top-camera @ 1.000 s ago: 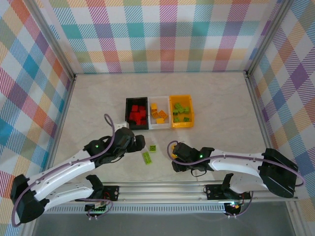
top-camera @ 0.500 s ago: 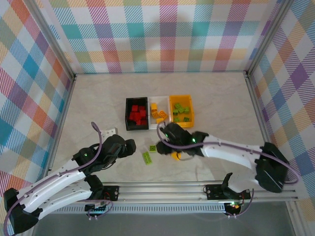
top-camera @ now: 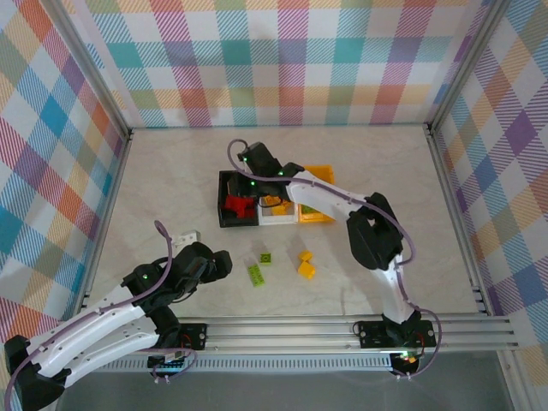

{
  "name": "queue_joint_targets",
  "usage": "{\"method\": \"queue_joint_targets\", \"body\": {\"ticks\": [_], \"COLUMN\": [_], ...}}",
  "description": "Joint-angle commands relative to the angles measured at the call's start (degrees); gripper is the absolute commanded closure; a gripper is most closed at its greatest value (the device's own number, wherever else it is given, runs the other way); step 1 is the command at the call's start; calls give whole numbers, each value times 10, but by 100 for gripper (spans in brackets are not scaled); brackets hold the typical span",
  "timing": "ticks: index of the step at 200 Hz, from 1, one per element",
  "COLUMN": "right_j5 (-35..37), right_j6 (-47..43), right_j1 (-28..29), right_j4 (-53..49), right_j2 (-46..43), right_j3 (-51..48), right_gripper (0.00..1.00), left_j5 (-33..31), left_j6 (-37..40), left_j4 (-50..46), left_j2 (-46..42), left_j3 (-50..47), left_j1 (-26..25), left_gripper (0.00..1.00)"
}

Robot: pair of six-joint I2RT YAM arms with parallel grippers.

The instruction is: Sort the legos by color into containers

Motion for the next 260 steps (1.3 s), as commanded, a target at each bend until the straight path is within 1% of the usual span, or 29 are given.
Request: {"method": "queue_joint_targets", "body": {"ticks": [1,13,20,37,55,71,96,109,128,143,154,171,197,228,260], "right_j5": [-35,-43,-45,-37,-17,-8,41,80,108,114,111,103,105,85,86], "right_j6": [25,38,40,28,24,21,44,65,101,113,114,108,69,36,16], "right_j1": [-10,-17,-20,-20,-20,-19,-18,-15,-11,-1,8,31,74,80,83], "right_j4": [-11,-2,8,12,30,52,23,13,-10,-22,-27,-36,-24,-18,-40], "right_j2": [20,24,15,-23,-92,-170,-292,-357,-430,-465,-478,-480,-460,-432,-391], "right_j3": [58,64,59,29,-47,-149,-297,-387,-496,-554,-587,-610,-630,-631,-618], "right_gripper": [59,43,36,28,24,23,21,19,18,17,17,17,16,17,19], "left_j5": [26,42,51,66,71,65,59,53,43,35,29,17,10,7,-1], "left_j6": [-7,-7,-8,-8,-8,-8,-6,-5,-10,-14,-15,-16,-18,-25,-26], "left_j4": [16,36,49,75,113,144,178,182,181,178,172,155,136,131,121], "left_j2": [1,5,10,29,61,102,172,200,214,206,195,179,157,138,127], "left_j3": [-16,-26,-31,-39,-38,-28,-5,6,13,10,9,7,0,-16,-19], "left_j1": [-4,-5,-6,-10,-28,-48,-72,-81,-84,-84,-85,-85,-85,-84,-84], "left_gripper": [0,0,0,0,0,0,0,0,0,0,0,0,0,0,0]}}
